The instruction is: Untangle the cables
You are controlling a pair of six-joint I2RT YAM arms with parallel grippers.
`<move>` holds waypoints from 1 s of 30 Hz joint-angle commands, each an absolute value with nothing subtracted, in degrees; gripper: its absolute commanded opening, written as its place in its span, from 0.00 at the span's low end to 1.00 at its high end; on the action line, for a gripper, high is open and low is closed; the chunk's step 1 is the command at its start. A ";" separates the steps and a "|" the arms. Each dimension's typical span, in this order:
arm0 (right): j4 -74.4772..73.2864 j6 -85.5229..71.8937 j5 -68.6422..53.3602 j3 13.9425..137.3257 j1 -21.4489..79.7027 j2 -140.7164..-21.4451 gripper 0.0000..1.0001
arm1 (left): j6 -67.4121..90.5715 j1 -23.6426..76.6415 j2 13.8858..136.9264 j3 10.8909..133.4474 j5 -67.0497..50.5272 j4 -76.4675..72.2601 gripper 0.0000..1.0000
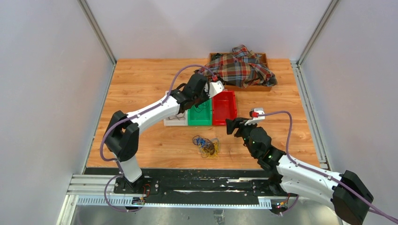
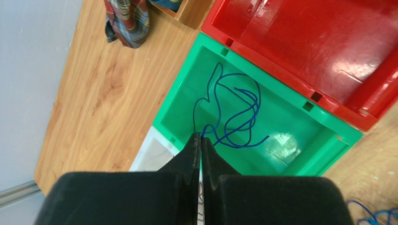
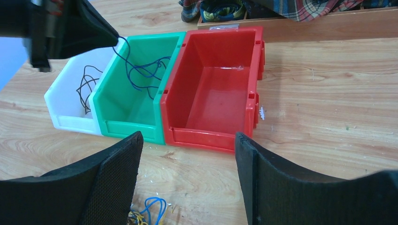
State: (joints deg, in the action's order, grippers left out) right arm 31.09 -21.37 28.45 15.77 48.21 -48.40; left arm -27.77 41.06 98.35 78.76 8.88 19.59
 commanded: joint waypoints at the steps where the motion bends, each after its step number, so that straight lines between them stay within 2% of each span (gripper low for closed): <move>1: 30.23 -22.28 28.30 15.25 47.24 -48.69 0.71 | -30.61 41.40 102.00 76.85 11.33 11.14 0.00; 8: 28.04 -21.93 28.65 15.45 47.17 -46.93 0.71 | -31.56 41.40 106.41 73.96 11.55 5.72 0.01; 15: 27.45 -21.74 28.07 15.55 46.63 -45.92 0.71 | -29.45 41.31 106.15 76.52 8.62 13.03 0.03; 22: 26.78 -21.89 27.17 16.15 46.57 -45.20 0.70 | -30.46 41.03 106.35 81.46 6.89 17.58 0.46; 25: 25.57 -21.68 27.07 16.27 46.55 -43.88 0.70 | -30.64 40.21 105.88 85.52 5.21 22.35 0.73; 26: 25.23 -21.60 27.10 16.27 46.52 -43.52 0.70 | -31.09 40.03 105.39 86.56 4.75 23.61 0.79; 30: 24.44 -21.21 26.84 16.99 46.53 -43.07 0.70 | -32.71 39.56 102.16 89.43 2.97 27.55 0.94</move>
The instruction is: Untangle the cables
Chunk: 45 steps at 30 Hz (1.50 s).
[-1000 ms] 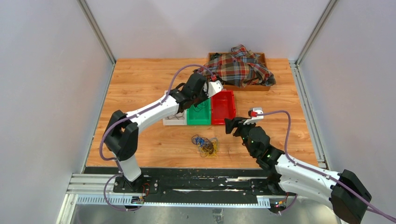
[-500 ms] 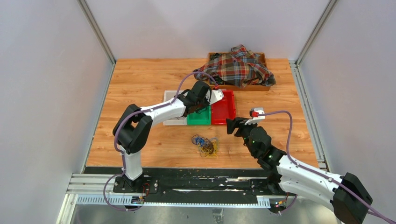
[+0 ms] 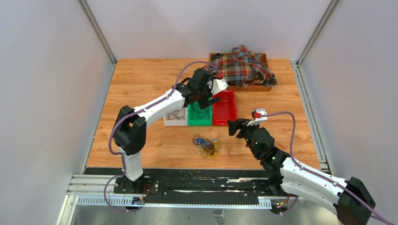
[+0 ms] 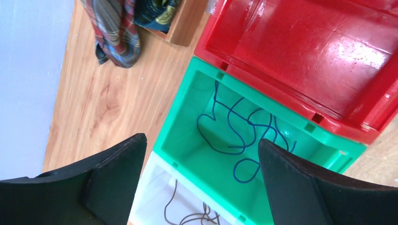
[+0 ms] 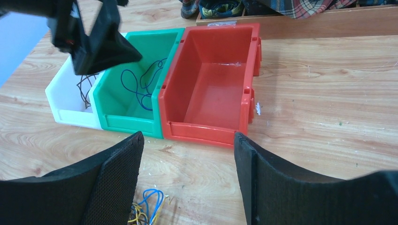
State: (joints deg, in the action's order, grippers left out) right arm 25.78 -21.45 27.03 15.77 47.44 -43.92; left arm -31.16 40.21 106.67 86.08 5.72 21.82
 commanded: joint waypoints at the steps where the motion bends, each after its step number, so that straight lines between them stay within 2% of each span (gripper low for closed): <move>1: 24.43 -21.30 26.69 17.09 46.52 -43.00 0.70 | -32.81 39.55 101.49 90.30 2.45 28.90 0.96; 4: 24.43 -21.56 26.33 17.14 46.51 -42.81 0.70 | -31.96 39.55 98.73 91.95 -0.69 33.02 0.99; 8: 24.18 -21.97 26.13 17.05 46.51 -42.76 0.70 | -31.87 39.63 93.83 90.07 -10.92 42.07 0.98; 14: 24.08 -22.67 23.57 16.83 46.52 -43.57 0.70 | -28.28 40.91 85.02 76.57 -23.12 47.03 0.92; 20: 24.32 -23.27 22.98 16.22 46.52 -43.80 0.69 | -20.47 41.33 81.05 64.21 -24.09 39.38 0.82; 29: 24.10 -25.32 17.75 15.99 46.62 -47.73 0.68 | -26.99 41.57 84.80 57.03 -21.11 30.96 0.76; 39: 27.35 -27.62 4.03 15.74 47.61 -58.74 0.72 | -34.01 41.49 90.12 55.19 -22.49 23.73 0.75; 43: 28.85 -28.49 0.95 14.00 47.92 -60.71 0.67 | -35.66 41.48 91.26 54.95 -23.81 22.30 0.74; 45: 28.65 -29.07 1.08 13.05 47.92 -61.26 0.62 | -36.37 41.48 92.26 56.17 -24.45 23.68 0.70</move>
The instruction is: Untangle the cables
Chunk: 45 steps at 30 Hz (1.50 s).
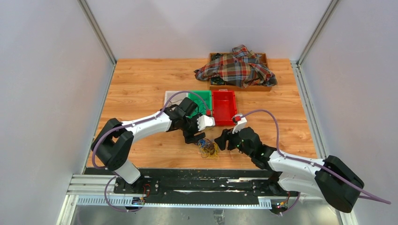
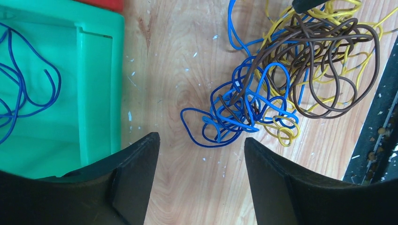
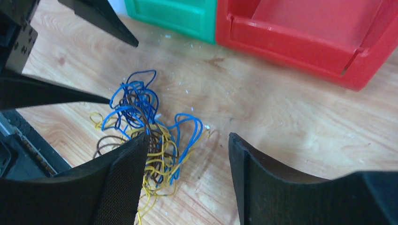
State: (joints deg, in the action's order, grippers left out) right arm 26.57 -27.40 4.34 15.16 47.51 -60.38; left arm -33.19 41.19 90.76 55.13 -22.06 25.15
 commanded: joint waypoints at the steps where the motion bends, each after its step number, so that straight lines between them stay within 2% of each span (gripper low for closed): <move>1: 28.84 -29.37 1.23 12.49 47.90 -61.38 0.60 | -36.93 41.48 92.39 56.32 -24.81 23.76 0.68; 5: 28.15 -30.02 2.57 11.16 47.90 -60.73 0.58 | -37.70 41.48 92.30 55.88 -27.31 22.86 0.54; 12: 24.62 -30.00 6.99 10.35 47.92 -55.53 0.58 | -36.97 41.48 92.19 56.45 -27.92 22.83 0.16; 17: 21.90 -29.41 9.42 10.71 47.95 -51.65 0.59 | -33.84 41.48 88.73 59.49 -29.57 27.01 0.02; 22: 22.59 -26.59 9.14 12.13 47.91 -48.42 0.68 | -31.75 41.48 85.20 66.20 -28.47 36.47 0.01; 28: 26.28 -21.68 5.64 16.95 49.18 -49.92 0.74 | -28.48 41.48 80.65 72.07 -26.85 44.32 0.01; 45: 36.35 -13.37 1.49 29.51 56.49 -55.79 0.77 | -18.44 41.90 73.49 86.83 -29.18 53.61 0.01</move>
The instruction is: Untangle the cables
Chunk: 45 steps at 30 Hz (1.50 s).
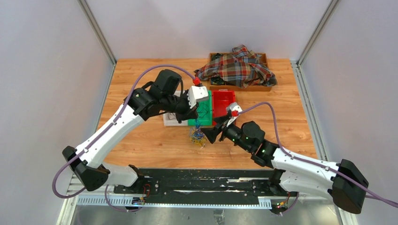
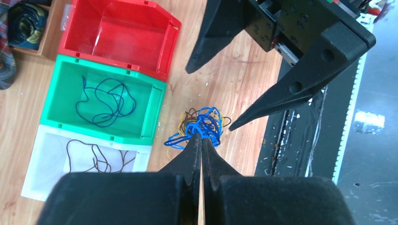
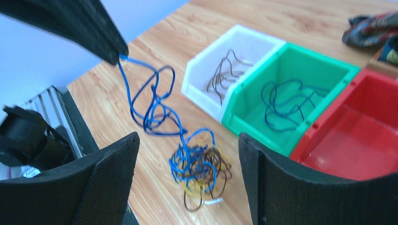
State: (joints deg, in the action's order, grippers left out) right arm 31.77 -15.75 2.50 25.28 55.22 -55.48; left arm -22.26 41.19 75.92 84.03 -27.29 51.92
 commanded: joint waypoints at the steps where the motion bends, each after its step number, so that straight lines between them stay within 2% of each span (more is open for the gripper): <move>1: 36.46 -13.33 1.94 30.12 56.63 -55.80 0.77 | -18.16 42.04 73.08 87.07 -29.18 53.72 0.01; 7: 37.13 -13.05 4.62 31.63 56.87 -55.55 0.76 | -17.71 43.75 71.34 88.24 -29.68 55.35 0.01; 21: 36.93 -13.74 2.71 32.36 57.64 -53.95 0.75 | -17.43 46.59 71.36 88.96 -26.98 55.72 0.01; 37: 43.25 -13.87 7.71 35.41 58.71 -65.23 0.75 | -16.95 47.20 72.80 94.47 -31.30 55.72 0.01; 45: 46.96 -16.98 10.04 29.37 59.01 -69.70 0.71 | -17.06 47.20 73.84 102.30 -30.70 56.16 0.00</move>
